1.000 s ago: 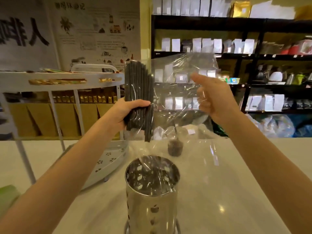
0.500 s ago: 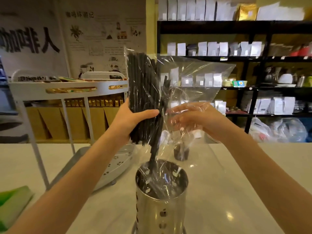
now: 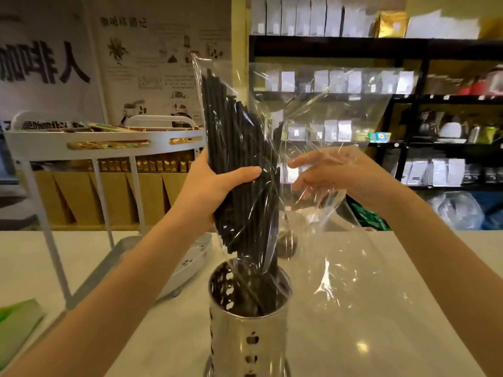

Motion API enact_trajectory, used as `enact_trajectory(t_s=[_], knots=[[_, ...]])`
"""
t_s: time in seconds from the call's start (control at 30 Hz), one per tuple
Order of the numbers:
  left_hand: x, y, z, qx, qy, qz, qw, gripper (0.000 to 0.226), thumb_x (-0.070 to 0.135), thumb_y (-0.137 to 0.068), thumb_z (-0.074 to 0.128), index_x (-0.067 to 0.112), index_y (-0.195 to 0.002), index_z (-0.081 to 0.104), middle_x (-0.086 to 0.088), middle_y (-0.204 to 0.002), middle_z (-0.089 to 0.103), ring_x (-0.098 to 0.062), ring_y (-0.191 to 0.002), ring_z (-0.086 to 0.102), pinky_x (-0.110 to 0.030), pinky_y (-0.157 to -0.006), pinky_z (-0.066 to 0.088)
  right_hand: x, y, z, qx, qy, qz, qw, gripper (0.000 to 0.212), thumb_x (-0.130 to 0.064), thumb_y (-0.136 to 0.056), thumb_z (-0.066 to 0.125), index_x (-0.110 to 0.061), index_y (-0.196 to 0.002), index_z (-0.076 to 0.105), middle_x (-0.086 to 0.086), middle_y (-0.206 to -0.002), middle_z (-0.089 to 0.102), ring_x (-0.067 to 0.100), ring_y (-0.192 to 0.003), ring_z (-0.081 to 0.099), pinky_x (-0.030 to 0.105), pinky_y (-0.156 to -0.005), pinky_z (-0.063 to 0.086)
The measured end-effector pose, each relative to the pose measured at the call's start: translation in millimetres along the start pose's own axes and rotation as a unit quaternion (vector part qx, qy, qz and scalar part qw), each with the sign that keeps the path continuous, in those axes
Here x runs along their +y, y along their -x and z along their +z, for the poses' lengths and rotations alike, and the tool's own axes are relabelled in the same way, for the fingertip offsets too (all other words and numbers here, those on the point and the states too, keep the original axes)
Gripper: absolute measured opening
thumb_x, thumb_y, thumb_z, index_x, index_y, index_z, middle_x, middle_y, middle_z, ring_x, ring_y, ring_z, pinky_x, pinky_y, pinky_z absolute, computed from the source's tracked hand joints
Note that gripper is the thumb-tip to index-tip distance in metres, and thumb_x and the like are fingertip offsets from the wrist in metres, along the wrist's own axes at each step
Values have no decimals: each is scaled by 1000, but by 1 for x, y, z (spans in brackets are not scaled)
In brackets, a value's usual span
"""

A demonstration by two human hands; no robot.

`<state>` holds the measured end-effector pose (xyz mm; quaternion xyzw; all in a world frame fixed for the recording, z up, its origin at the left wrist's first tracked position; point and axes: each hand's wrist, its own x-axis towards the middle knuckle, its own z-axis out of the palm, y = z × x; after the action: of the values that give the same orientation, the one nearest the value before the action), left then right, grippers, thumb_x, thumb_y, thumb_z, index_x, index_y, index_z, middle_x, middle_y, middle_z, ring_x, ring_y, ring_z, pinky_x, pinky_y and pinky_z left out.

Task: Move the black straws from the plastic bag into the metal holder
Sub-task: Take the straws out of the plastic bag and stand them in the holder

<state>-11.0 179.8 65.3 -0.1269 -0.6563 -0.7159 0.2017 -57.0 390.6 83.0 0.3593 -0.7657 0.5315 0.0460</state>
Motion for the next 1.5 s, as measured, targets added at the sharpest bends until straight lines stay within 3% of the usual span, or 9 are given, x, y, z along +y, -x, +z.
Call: enact_trajectory(t_s=[0.23,0.4,0.57,0.7,0.87,0.97,1.1,1.2,1.5], knots=[[-4,17,-1,-19,-34,30,999,51,23,-56,73,34,-99,50,9,-99,62,-8,-90,64,-28,-78,53,6,12,12,45,34,-17,998,16,-25,-78,69,-25,-94,73,4,-85,76,22,-75,72,50,-78,55],[2,25,-12,-79,-27,21,996,56,30,-52,67,29,-105,50,5,-102,63,-7,-85,68,-18,-68,55,2,15,10,43,-6,-44,998,18,-6,-82,63,-19,-90,72,-1,-74,76,12,-64,70,19,-58,54],[5,26,-17,-80,-21,17,996,46,27,-62,63,28,-107,53,5,-99,66,-7,-87,69,-21,-73,56,5,16,11,34,-21,-36,999,21,-5,-78,66,-17,-95,70,1,-73,76,11,-63,70,15,-57,53],[7,22,-15,-37,-22,24,999,49,30,-63,62,25,-112,54,2,-102,68,-11,-88,69,-27,-75,57,8,16,14,5,16,-2,1000,31,-17,-68,75,-19,-99,70,6,-81,75,14,-73,71,17,-61,52],[11,22,-8,-38,-60,29,997,25,30,-74,59,35,-99,54,4,-102,67,-10,-91,68,-33,-85,51,6,15,12,54,-32,-33,997,18,-4,-76,69,-10,-93,71,3,-68,74,14,-62,70,21,-61,57],[19,23,-3,-46,-70,52,995,34,38,-65,59,32,-98,55,-3,-106,68,-16,-97,66,-39,-91,49,5,13,18,90,-50,-60,993,14,-1,-78,65,-12,-85,72,3,-64,73,16,-60,69,25,-64,59],[27,19,-3,-31,-38,70,996,49,34,-66,58,27,-114,50,-4,-98,71,-18,-88,70,-36,-76,57,1,10,22,121,-81,-66,987,18,0,-80,63,-16,-78,71,-2,-59,72,12,-58,68,18,-60,55],[26,18,-6,-40,-57,59,996,40,29,-77,57,27,-115,48,-2,-98,71,-15,-85,71,-31,-67,59,-2,9,24,119,-87,-73,986,16,1,-78,65,-15,-77,71,-2,-60,72,12,-60,69,19,-61,56],[6,19,-22,-71,-17,14,997,28,37,-73,63,31,-99,59,6,-92,73,-11,-89,70,-25,-70,57,-4,11,24,111,-108,-77,985,12,-1,-77,66,-11,-83,70,-3,-63,72,9,-61,68,15,-60,53]])
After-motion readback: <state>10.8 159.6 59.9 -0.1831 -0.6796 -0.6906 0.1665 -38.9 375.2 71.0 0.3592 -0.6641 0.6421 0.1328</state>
